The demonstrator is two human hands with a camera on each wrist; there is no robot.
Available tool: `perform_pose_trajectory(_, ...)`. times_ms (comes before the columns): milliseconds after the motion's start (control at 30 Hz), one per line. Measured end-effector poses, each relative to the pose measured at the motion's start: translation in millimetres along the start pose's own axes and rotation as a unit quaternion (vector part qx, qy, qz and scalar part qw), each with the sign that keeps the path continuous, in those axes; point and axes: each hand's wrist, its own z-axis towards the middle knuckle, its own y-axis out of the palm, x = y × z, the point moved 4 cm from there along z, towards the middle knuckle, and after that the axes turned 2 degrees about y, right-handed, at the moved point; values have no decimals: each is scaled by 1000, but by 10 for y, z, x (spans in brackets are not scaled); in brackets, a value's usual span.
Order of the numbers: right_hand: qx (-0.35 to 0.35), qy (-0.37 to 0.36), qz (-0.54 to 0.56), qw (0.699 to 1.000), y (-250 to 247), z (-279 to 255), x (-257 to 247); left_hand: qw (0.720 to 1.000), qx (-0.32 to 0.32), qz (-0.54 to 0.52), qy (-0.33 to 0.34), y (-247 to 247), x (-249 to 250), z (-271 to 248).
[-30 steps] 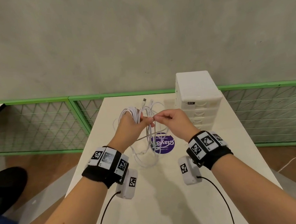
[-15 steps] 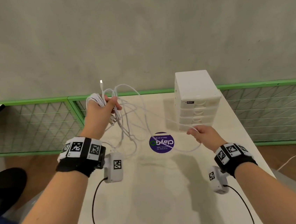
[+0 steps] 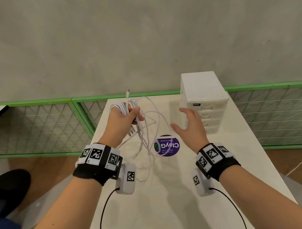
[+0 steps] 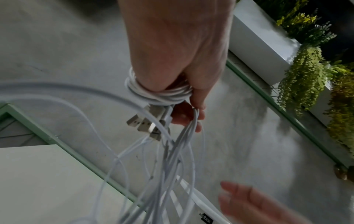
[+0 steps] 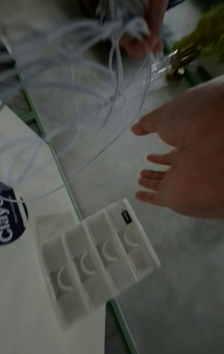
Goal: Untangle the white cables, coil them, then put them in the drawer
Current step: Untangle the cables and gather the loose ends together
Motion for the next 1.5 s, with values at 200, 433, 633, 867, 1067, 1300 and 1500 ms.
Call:
perform_pose_trajectory(200, -211, 44, 111, 970, 291, -130, -283, 998, -45, -45, -24, 167, -23, -21)
perform_pose_trajectory(433, -284, 12, 76, 956, 465, -215, -207, 997, -67, -30, -21, 253, 49, -27)
perform_pose_trajectory(633, -219, 62, 185, 956, 372, -149, -159, 997, -76, 3, -17, 206, 25, -34)
perform_pose_trajectory(867, -31, 49, 191, 980, 44, -62, -132, 994, -104, 20, -29, 160, 42, -43)
perform_pose_trajectory(1067, -99, -110, 125, 981, 93, -145, -377, 987, -157, 40, -14, 251, 99, -68)
perform_pose_trajectory(1300, -201, -116, 59, 971, 341, -225, -413, 983, -182, 24, -17, 315, 192, -96)
perform_pose_trajectory(1500, -202, -106, 24, 973, 327, -152, -345, 986, -157, 43, -15, 247, 184, -86)
